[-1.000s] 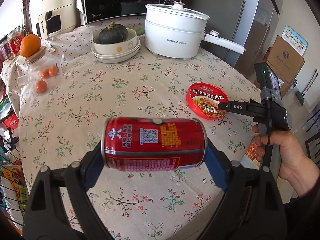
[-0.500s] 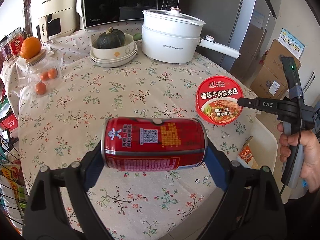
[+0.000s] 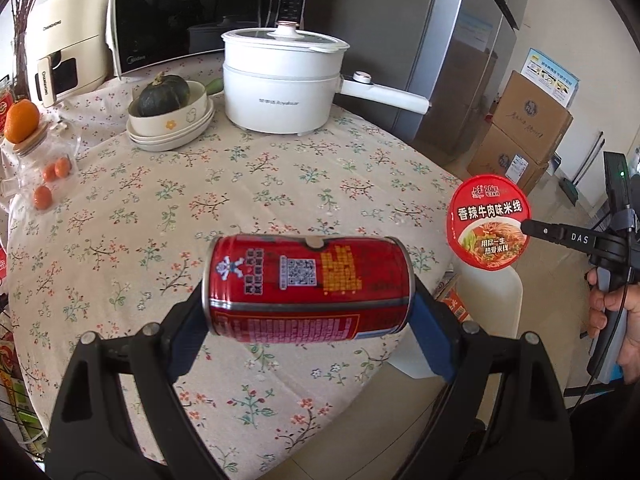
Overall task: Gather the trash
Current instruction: 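Carry the can and red lid over the bin and open both grippers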
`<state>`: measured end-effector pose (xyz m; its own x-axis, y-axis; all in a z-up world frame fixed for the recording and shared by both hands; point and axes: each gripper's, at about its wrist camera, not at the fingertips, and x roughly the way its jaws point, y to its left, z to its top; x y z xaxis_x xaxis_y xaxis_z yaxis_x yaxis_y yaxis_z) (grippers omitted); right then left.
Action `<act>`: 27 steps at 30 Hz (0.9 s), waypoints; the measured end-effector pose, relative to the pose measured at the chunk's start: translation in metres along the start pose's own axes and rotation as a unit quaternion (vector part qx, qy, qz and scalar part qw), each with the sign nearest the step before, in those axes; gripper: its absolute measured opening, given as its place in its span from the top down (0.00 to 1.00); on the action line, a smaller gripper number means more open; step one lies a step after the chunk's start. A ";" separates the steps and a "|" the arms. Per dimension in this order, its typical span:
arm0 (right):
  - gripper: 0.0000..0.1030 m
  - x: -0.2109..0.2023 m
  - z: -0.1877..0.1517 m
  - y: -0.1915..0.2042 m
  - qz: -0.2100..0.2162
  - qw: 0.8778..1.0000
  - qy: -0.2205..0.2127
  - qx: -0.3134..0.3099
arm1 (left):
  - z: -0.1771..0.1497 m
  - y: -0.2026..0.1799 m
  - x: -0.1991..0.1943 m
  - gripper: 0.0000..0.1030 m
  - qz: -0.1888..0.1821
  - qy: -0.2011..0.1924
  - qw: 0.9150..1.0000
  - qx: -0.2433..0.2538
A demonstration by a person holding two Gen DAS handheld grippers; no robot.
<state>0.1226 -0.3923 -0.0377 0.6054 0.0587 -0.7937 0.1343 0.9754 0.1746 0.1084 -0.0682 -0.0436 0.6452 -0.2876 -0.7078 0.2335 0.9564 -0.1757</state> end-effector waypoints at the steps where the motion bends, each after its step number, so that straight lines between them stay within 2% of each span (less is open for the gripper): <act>1: 0.86 -0.001 -0.003 -0.011 -0.007 1.000 0.004 0.005 | -0.001 -0.007 0.001 0.13 -0.004 0.001 1.000 0.004; 8: 0.86 0.010 -0.028 -0.076 -0.040 0.996 0.054 0.052 | -0.008 -0.064 0.016 0.13 -0.037 0.006 0.998 0.045; 14: 0.83 0.025 -0.045 -0.105 -0.056 0.991 0.099 0.070 | -0.017 -0.099 0.032 0.13 -0.051 0.021 0.995 0.081; 15: 0.81 0.026 -0.047 -0.110 -0.057 0.990 0.103 0.073 | -0.018 -0.104 0.034 0.13 -0.052 0.023 0.995 0.086; 16: 0.71 0.025 -0.048 -0.112 -0.055 0.990 0.105 0.075 | -0.020 -0.109 0.036 0.13 -0.054 0.026 0.994 0.091; 17: 0.51 0.023 -0.048 -0.113 -0.052 0.990 0.105 0.073 | -0.020 -0.114 0.039 0.13 -0.055 0.028 0.993 0.097; 19: 0.36 0.015 -0.048 -0.115 -0.053 0.992 0.094 0.067 | -0.023 -0.125 0.043 0.13 -0.056 0.031 0.992 0.110; 27: 0.36 0.002 -0.046 -0.118 -0.062 0.993 0.088 0.045 | -0.037 -0.167 0.078 0.12 -0.081 0.058 0.986 0.136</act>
<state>0.0714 -0.4977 -0.0866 0.4350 -0.0176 -0.9003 0.2744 0.9548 0.1140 0.0931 -0.2486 -0.0947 0.4996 -0.4124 -0.7618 0.5238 0.8442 -0.1134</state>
